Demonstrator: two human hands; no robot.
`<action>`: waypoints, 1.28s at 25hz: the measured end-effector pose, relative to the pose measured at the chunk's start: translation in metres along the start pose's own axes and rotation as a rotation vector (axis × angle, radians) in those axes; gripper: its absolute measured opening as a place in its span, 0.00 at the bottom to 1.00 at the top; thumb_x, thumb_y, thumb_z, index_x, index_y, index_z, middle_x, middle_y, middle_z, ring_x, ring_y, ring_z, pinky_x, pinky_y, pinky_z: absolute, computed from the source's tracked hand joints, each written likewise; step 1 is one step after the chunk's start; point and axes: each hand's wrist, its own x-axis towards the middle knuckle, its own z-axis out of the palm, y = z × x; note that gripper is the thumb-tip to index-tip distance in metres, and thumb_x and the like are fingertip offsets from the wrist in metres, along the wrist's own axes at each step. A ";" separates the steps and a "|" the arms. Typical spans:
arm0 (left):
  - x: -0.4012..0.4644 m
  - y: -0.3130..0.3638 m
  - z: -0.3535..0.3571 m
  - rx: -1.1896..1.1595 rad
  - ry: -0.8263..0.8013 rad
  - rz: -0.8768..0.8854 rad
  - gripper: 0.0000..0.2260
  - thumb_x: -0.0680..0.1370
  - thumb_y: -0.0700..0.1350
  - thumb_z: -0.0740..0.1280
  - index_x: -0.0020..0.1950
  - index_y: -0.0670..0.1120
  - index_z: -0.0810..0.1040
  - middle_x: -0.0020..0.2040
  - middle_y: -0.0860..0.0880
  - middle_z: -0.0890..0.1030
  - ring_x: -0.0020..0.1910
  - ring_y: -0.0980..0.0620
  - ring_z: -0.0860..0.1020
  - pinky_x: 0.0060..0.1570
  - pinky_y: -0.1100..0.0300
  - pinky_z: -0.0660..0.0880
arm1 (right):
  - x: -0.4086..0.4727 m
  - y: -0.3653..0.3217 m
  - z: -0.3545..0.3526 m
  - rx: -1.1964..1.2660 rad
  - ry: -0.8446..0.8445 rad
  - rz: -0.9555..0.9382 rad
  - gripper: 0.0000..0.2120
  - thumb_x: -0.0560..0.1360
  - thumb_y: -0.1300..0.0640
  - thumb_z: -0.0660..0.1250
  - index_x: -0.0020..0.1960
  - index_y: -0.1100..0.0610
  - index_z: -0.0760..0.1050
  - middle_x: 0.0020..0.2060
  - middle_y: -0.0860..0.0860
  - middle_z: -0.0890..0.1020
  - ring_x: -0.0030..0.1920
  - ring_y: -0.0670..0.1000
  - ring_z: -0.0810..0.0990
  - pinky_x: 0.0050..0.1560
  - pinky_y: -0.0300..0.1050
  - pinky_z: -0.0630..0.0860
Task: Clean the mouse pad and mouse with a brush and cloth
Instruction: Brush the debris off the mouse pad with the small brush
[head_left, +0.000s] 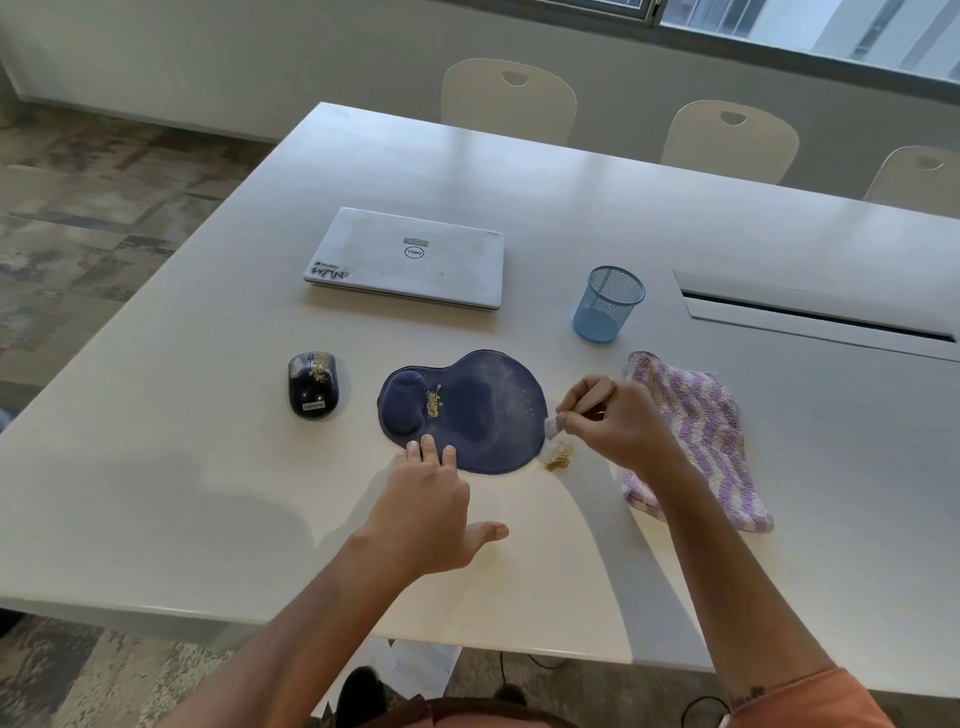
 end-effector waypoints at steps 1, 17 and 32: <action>0.000 0.000 0.000 0.001 0.002 -0.001 0.49 0.78 0.76 0.52 0.84 0.37 0.54 0.82 0.33 0.55 0.82 0.32 0.57 0.79 0.42 0.58 | -0.001 -0.001 0.001 0.015 -0.028 -0.016 0.07 0.71 0.62 0.79 0.38 0.52 0.85 0.36 0.45 0.88 0.37 0.47 0.87 0.46 0.52 0.85; -0.002 0.001 -0.004 -0.007 -0.011 0.003 0.49 0.79 0.75 0.52 0.84 0.38 0.54 0.83 0.34 0.54 0.82 0.32 0.56 0.81 0.42 0.57 | 0.018 -0.010 0.004 0.020 -0.062 -0.049 0.07 0.73 0.66 0.78 0.42 0.57 0.83 0.36 0.47 0.88 0.37 0.42 0.87 0.40 0.35 0.81; -0.001 0.001 -0.005 0.003 -0.028 -0.001 0.48 0.79 0.75 0.51 0.84 0.38 0.53 0.83 0.34 0.54 0.82 0.32 0.54 0.81 0.41 0.56 | 0.056 0.003 0.021 -0.015 0.058 0.046 0.08 0.74 0.65 0.76 0.41 0.53 0.82 0.35 0.48 0.86 0.38 0.49 0.86 0.48 0.47 0.83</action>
